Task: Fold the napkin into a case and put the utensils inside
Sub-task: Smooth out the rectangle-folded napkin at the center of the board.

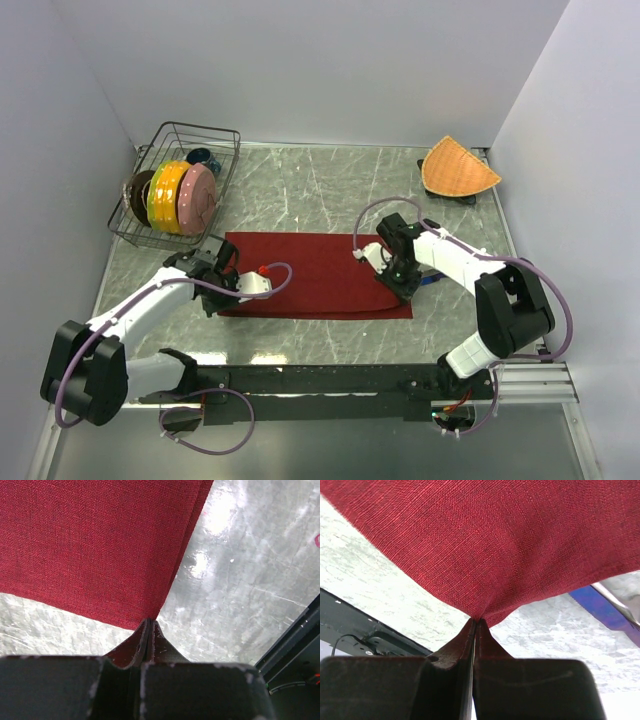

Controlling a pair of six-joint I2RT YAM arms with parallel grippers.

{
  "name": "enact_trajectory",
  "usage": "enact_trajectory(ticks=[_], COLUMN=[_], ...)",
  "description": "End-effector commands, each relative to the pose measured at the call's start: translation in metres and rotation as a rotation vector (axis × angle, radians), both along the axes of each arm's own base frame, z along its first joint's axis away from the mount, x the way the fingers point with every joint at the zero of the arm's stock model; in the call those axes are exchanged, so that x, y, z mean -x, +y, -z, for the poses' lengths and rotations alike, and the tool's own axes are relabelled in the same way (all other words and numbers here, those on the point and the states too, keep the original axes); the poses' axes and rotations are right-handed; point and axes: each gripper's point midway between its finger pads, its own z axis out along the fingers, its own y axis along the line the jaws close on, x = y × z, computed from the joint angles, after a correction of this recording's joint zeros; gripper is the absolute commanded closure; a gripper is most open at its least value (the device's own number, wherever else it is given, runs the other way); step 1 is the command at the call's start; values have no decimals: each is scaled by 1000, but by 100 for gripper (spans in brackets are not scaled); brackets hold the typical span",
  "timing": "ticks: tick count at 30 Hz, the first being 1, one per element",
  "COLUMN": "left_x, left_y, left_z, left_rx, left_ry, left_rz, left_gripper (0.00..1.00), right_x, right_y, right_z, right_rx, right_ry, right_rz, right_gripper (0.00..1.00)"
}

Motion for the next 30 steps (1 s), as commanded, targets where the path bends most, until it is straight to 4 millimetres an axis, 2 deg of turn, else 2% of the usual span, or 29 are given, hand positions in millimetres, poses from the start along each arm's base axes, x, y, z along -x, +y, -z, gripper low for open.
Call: enact_trajectory(ticks=[1,12,15,19,22,26,30], left_x=[6,4,3,1,2,1,3], left_y=[3,4,4,3,2,1,3], left_z=[3,15,15,8,5,2,10], left_rx=[-23,-41,-39,-33,-30,-25,-36], left_ry=[25,52,53,37,40,35,59], left_rz=[28,11,12,11,9,7,3], left_gripper=[99,99,99,99,99,99,99], right_x=[3,6,8,12,16,22,19], right_y=[3,6,6,6,4,-1,-2], right_z=[5,19,17,1,1,8,20], right_rx=[-8,-1,-2,-20,-10,5,24], right_ry=[5,42,48,39,49,55,69], right_rz=[-2,-2,-3,0,3,2,2], right_gripper=[100,100,100,100,100,100,100])
